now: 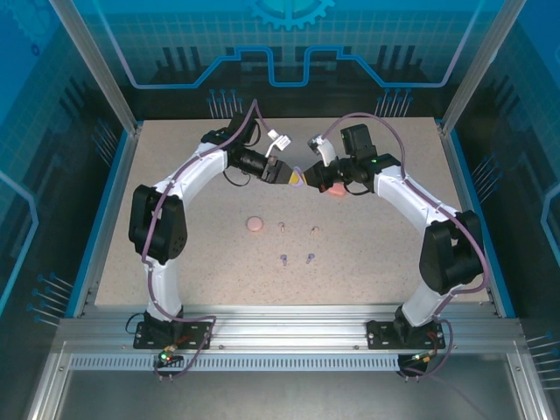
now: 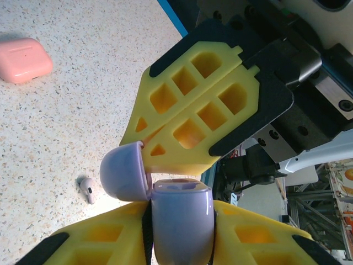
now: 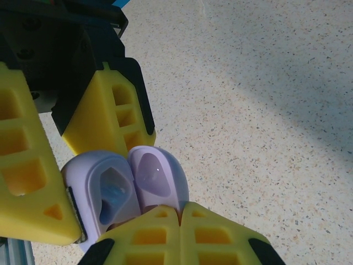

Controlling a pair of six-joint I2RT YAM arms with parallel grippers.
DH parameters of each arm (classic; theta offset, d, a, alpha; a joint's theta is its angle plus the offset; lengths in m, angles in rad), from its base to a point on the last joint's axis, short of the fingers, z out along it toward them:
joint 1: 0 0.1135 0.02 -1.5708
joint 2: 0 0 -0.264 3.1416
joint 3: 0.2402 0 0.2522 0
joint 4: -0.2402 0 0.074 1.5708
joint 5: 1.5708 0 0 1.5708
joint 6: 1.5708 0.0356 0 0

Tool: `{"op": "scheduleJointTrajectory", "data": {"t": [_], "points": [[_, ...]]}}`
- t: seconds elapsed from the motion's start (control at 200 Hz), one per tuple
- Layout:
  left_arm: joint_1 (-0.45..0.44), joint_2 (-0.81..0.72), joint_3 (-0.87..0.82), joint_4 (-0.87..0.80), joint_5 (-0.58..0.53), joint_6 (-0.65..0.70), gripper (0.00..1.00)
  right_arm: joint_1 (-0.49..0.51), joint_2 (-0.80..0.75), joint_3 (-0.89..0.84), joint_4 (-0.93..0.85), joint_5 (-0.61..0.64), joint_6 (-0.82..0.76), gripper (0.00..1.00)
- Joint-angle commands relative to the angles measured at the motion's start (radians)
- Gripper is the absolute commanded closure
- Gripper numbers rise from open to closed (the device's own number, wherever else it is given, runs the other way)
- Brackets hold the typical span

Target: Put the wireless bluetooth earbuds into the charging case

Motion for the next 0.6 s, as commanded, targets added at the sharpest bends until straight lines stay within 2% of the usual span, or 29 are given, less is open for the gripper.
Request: {"op": "scheduleJointTrajectory", "data": {"t": [0.0, 0.135, 0.305, 0.425, 0.5, 0.595], "points": [[-0.006, 0.03, 0.024, -0.005, 0.028, 0.007, 0.66, -0.005, -0.008, 0.037, 0.005, -0.034, 0.011, 1.0], [-0.005, 0.034, 0.03, -0.004, 0.028, 0.007, 0.61, -0.002, -0.004, 0.043, -0.001, -0.033, 0.007, 1.0], [-0.005, 0.038, 0.036, -0.006, 0.027, 0.007, 0.64, -0.001, -0.002, 0.046, -0.008, -0.028, 0.003, 1.0], [-0.006, 0.038, 0.035, -0.005, 0.026, 0.012, 0.73, 0.001, -0.002, 0.046, -0.01, -0.025, 0.001, 1.0], [-0.006, 0.038, 0.034, -0.006, 0.028, 0.013, 0.84, 0.001, -0.002, 0.05, -0.011, -0.022, 0.002, 1.0], [-0.006, 0.036, 0.032, -0.007, 0.03, 0.012, 0.93, 0.0, -0.002, 0.058, -0.014, -0.011, 0.006, 1.0]]}}
